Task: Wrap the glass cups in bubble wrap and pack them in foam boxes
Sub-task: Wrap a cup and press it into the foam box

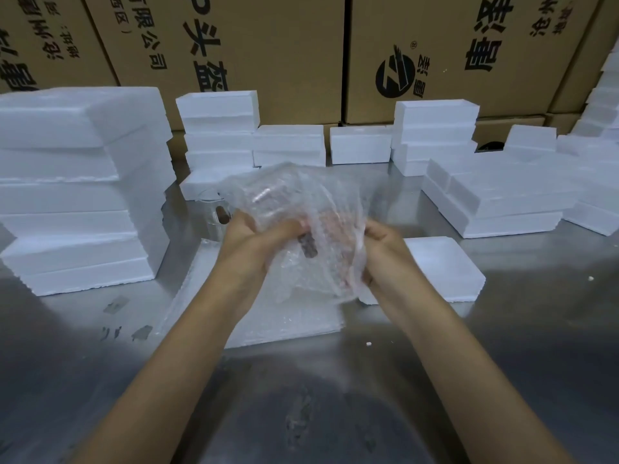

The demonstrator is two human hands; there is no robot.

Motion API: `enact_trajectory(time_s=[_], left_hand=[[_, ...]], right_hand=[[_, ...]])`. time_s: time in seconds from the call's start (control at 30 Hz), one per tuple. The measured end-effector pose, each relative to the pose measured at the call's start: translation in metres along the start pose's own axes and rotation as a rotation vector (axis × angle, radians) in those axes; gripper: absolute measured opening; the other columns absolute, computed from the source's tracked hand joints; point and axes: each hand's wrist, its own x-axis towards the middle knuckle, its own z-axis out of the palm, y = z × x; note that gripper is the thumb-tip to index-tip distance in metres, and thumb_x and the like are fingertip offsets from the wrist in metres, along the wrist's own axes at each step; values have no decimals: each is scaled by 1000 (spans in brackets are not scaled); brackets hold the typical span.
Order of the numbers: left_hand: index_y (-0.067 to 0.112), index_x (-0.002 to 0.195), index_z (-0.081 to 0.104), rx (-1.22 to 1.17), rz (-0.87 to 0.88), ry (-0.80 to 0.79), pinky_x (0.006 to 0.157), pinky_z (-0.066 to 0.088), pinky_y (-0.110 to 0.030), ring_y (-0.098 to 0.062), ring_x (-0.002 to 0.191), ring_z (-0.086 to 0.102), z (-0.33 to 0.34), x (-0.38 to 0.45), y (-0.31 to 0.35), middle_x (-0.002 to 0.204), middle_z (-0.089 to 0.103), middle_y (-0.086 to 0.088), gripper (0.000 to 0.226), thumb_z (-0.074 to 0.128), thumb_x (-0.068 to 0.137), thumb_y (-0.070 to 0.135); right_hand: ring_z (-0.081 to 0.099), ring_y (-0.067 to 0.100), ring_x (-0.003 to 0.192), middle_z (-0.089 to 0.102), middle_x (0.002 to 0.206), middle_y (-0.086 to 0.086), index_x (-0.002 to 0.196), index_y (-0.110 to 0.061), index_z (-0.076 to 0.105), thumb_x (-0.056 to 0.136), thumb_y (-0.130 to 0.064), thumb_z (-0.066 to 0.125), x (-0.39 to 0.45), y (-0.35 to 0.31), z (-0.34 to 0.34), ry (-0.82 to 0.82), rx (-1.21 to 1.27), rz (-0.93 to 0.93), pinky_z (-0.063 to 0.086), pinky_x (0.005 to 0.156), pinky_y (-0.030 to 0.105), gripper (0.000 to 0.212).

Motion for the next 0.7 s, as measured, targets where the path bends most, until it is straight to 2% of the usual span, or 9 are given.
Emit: enact_trajectory(time_s=[0.1, 0.17, 0.2, 0.3, 0.37, 0.4, 0.5, 0.6, 0.7], left_hand=[[6, 126, 61, -177, -28, 106, 80, 58, -31, -26, 105, 70, -7, 2, 10, 113, 72, -10, 54, 78, 75, 8], [5, 131, 59, -302, -72, 151, 82, 59, -35, -26, 108, 69, -11, 4, 13, 118, 69, -11, 56, 75, 78, 10], [6, 129, 61, -358, -91, 155, 85, 58, -36, -26, 109, 68, -13, 4, 14, 118, 68, -11, 49, 72, 81, 10], [13, 110, 70, -463, -127, 94, 94, 56, -38, -25, 110, 67, -13, 4, 14, 113, 70, -8, 22, 67, 88, 15], [12, 115, 67, -453, -135, 35, 97, 54, -39, -27, 112, 65, -10, 3, 11, 115, 68, -9, 25, 65, 91, 18], [11, 116, 66, -440, -138, 7, 96, 54, -39, -27, 111, 66, -8, 3, 9, 115, 68, -10, 26, 65, 91, 18], [7, 104, 69, -385, -158, -63, 98, 53, -41, -30, 108, 66, -2, 3, 1, 111, 67, -15, 18, 69, 87, 13], [13, 86, 76, -242, -174, -146, 96, 51, -36, -23, 108, 67, -2, 4, -3, 107, 72, -8, 9, 78, 77, 13], [17, 100, 75, -136, -215, -196, 92, 47, -35, -19, 106, 67, -5, 4, -2, 111, 72, -4, 32, 81, 69, 18]], right_hand=[[60, 16, 58, 74, 86, 3, 96, -14, 74, 93, 2, 56, 8, -3, -12, 263, 98, -119, 49, 52, 25, 24], [64, 10, 74, 72, 99, 2, 110, -12, 67, 90, 8, 52, 11, 0, -21, 335, -17, -176, 50, 59, 21, 32], [64, 8, 88, 69, 110, 0, 118, -15, 63, 87, 5, 55, 11, 2, -21, 298, -125, -176, 51, 65, 18, 38], [55, 5, 123, 55, 135, -8, 138, -26, 47, 69, -25, 74, 6, 6, -10, -130, -320, 8, 49, 92, 23, 74], [55, 8, 126, 56, 137, -12, 137, -30, 48, 71, -37, 83, 0, 10, 4, -317, -269, 51, 48, 101, 32, 76], [60, 8, 121, 61, 133, -13, 136, -31, 51, 76, -40, 82, -1, 12, 11, -315, -225, 31, 51, 99, 34, 68], [68, 9, 106, 72, 115, -10, 125, -27, 62, 88, -35, 73, 1, 12, 17, -28, -57, -9, 59, 82, 32, 40], [73, 11, 94, 76, 100, -6, 114, -20, 65, 85, -27, 76, 7, 9, 1, 243, 139, 21, 59, 78, 28, 32], [72, 10, 77, 75, 83, 4, 96, -9, 71, 88, -25, 73, 7, 6, -8, 327, 36, -72, 53, 61, 17, 18]])
